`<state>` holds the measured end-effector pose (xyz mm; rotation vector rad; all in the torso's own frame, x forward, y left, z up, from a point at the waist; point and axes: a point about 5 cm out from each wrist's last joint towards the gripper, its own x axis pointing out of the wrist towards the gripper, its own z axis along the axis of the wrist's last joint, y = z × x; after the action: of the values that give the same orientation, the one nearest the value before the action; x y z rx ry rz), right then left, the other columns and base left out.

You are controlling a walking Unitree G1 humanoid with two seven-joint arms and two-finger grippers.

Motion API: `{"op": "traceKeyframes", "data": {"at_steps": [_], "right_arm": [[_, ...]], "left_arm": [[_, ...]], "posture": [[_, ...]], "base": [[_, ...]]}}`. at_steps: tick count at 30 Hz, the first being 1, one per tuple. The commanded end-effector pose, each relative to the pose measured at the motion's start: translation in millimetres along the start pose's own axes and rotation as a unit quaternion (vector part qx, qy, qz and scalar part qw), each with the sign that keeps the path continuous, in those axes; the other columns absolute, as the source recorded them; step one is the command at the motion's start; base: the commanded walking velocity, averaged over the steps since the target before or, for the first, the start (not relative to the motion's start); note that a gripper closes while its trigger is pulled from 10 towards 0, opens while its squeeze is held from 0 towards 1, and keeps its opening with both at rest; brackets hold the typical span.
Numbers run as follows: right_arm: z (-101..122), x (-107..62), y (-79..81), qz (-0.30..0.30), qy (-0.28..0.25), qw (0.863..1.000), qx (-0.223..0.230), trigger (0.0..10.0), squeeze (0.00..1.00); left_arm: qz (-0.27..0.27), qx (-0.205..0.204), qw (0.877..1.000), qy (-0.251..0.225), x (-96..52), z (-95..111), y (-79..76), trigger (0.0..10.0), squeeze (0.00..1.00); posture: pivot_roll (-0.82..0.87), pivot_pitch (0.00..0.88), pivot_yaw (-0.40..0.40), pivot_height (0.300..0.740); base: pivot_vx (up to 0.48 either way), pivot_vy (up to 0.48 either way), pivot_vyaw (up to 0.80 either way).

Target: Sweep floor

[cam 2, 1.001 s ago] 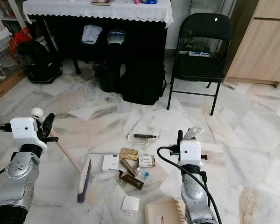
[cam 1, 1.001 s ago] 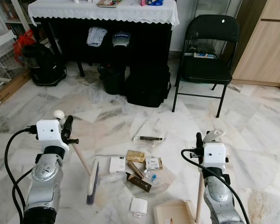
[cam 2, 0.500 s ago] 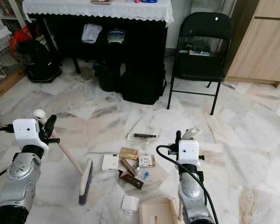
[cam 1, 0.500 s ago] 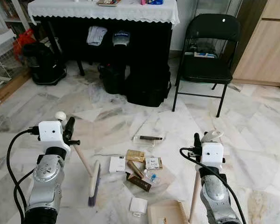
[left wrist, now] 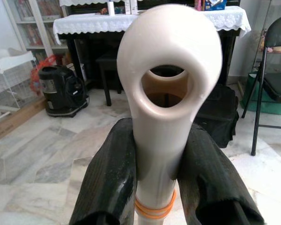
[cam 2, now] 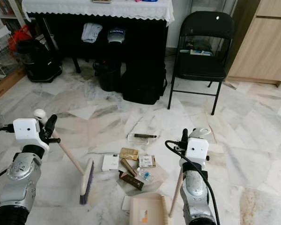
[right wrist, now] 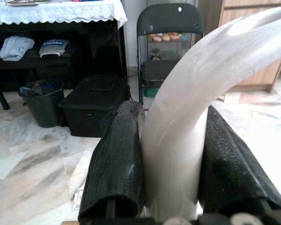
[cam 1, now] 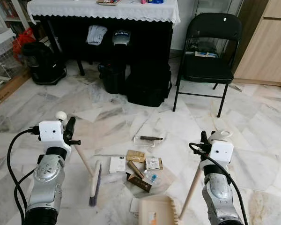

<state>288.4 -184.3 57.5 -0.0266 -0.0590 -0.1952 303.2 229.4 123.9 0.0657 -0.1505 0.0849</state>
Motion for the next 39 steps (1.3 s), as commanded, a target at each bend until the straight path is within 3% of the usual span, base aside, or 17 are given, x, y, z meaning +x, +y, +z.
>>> {"op": "traceKeyframes", "data": {"at_steps": [1,19,26,39], "right_arm": [[10.5,4.7,-4.0,-0.011,-0.019,1.0,0.014,10.0,0.0],[25.0,6.6,-9.5,0.022,-0.011,0.998,0.063,10.0,0.0],[19.8,6.3,-9.8,0.036,0.036,0.998,0.032,10.0,0.0],[15.9,8.4,-6.5,0.05,0.095,0.993,0.044,10.0,0.0]], "left_arm": [[0.001,0.003,1.0,-0.025,4.4,8.9,2.0,10.0,0.0],[0.002,0.0,1.0,-0.023,5.6,7.2,0.9,10.0,0.0],[0.003,0.0,1.0,-0.023,7.1,7.2,0.2,10.0,0.0],[0.006,-0.001,1.0,-0.023,7.2,6.3,0.4,10.0,0.0]], "posture": [[-0.05,0.069,0.018,0.74],[-0.06,0.055,0.012,0.74],[-0.06,0.051,0.013,0.74],[-0.06,0.061,0.008,0.74]], "base": [[0.0,0.0,0.0],[0.0,0.0,0.0],[0.0,0.0,0.0],[0.0,0.0,0.0]]}}
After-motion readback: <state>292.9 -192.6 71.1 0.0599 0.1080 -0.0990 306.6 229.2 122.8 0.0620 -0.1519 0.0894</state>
